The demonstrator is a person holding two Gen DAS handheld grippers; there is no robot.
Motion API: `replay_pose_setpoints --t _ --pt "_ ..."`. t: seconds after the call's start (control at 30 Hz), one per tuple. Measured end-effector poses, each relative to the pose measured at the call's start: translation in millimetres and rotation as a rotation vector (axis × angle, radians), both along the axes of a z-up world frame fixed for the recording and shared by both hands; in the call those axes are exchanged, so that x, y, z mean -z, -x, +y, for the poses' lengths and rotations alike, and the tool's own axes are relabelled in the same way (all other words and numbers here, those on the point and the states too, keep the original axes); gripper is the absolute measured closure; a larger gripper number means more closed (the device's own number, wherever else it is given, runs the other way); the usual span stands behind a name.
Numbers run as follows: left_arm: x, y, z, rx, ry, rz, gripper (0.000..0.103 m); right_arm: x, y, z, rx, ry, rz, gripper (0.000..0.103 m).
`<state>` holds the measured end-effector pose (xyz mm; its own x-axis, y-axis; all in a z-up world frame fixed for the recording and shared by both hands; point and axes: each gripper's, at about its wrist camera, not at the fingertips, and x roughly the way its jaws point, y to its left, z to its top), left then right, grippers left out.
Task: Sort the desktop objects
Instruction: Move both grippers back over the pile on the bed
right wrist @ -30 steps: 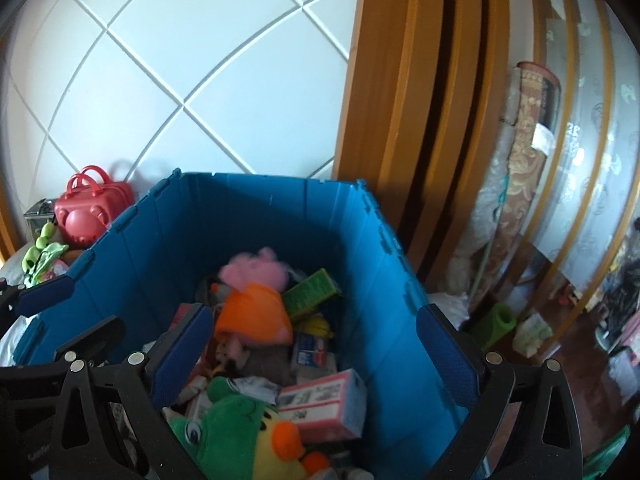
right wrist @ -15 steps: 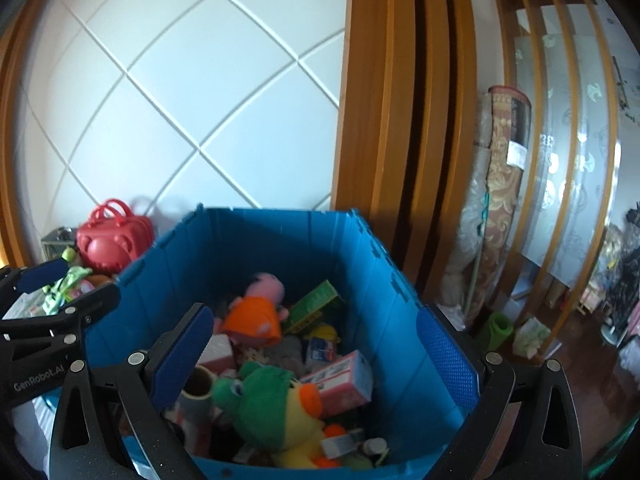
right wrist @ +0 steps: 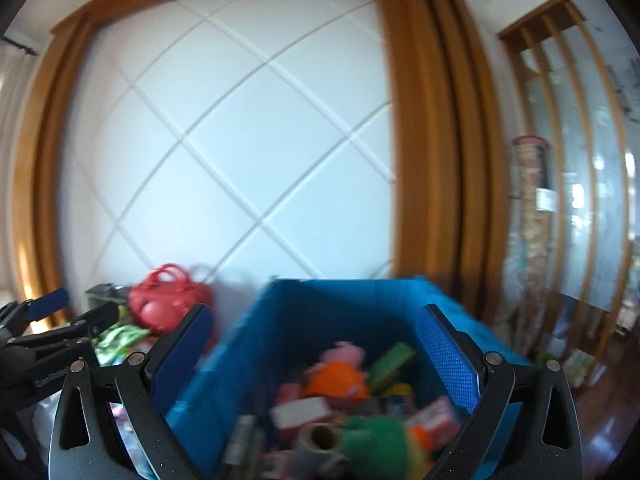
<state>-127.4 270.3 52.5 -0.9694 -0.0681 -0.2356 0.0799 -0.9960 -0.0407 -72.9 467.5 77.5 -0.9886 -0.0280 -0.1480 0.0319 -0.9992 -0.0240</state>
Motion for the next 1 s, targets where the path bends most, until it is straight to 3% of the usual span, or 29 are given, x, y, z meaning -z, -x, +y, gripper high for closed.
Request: replay_pose_setpoints --t 0.13,0.33,0.53,0.73,1.0 --pt "14 5 -57 -0.085 0.003 -0.03 0.022 7 18 -60 -0.119 -0.012 -0.061 0.0" --pt "41 19 -161 -0.211 0.01 -0.145 0.022 24 41 -147 -0.171 0.0 -0.072 0.0" --pt "90 36 -255 -0.194 -0.055 -0.324 0.022 68 79 -209 -0.178 0.021 -0.201 0.0" --pt "141 51 -323 -0.191 -0.094 -0.462 0.022 116 120 -243 -0.167 0.047 -0.369 0.0" --pt "182 94 -381 -0.223 -0.114 -0.526 0.022 166 177 -272 -0.15 0.032 -0.538 0.0"
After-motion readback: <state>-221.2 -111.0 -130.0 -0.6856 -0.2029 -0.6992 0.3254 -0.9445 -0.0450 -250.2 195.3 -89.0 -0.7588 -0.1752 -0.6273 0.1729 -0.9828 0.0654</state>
